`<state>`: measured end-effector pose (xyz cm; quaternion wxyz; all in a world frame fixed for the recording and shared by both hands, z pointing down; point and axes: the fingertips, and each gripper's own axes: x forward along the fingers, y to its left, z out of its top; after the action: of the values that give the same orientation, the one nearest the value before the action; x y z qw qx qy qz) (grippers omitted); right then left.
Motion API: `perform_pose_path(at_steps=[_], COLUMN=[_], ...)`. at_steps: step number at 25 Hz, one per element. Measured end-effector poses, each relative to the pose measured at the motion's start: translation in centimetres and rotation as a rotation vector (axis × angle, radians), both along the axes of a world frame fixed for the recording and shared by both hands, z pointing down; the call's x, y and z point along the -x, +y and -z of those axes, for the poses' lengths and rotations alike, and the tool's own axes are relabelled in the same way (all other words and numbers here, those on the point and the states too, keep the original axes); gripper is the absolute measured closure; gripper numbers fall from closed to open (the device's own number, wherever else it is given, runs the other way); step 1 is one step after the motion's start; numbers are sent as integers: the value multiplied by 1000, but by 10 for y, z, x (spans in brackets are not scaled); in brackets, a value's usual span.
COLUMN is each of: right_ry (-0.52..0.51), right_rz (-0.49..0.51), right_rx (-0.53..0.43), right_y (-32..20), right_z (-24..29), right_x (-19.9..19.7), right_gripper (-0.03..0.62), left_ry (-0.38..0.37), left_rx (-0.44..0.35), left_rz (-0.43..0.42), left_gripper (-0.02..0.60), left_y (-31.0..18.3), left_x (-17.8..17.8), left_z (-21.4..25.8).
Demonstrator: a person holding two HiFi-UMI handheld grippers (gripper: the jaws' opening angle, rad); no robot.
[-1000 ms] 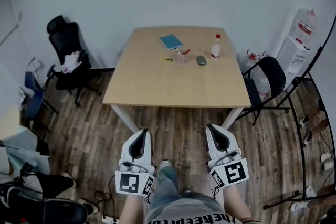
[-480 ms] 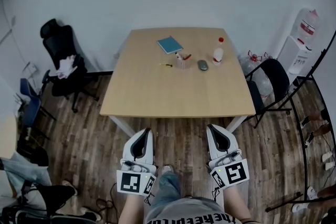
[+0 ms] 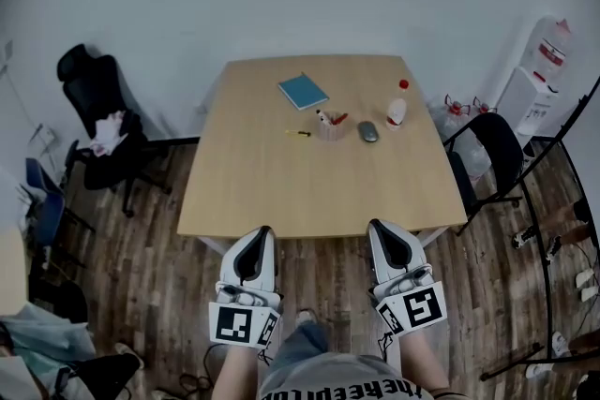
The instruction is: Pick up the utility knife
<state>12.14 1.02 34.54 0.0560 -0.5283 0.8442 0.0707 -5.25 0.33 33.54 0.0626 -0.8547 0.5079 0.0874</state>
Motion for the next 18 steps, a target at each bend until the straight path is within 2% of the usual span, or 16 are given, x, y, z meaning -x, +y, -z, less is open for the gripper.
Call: perform_pose_path(at_steps=[11,18], right_ry=[-10,-1], right_rz=[-39,-66], right_rx=[-9,2], right_y=[-69,-89], right_z=[7,4], right_x=[34,47], right_gripper=[591,591], left_ry=[-8,1], left_rx=[-12,8], left_rz=[-49,-70], left_gripper=[561,561], left_y=[-77,-107], left_x=[30,46], left_z=[6,-4])
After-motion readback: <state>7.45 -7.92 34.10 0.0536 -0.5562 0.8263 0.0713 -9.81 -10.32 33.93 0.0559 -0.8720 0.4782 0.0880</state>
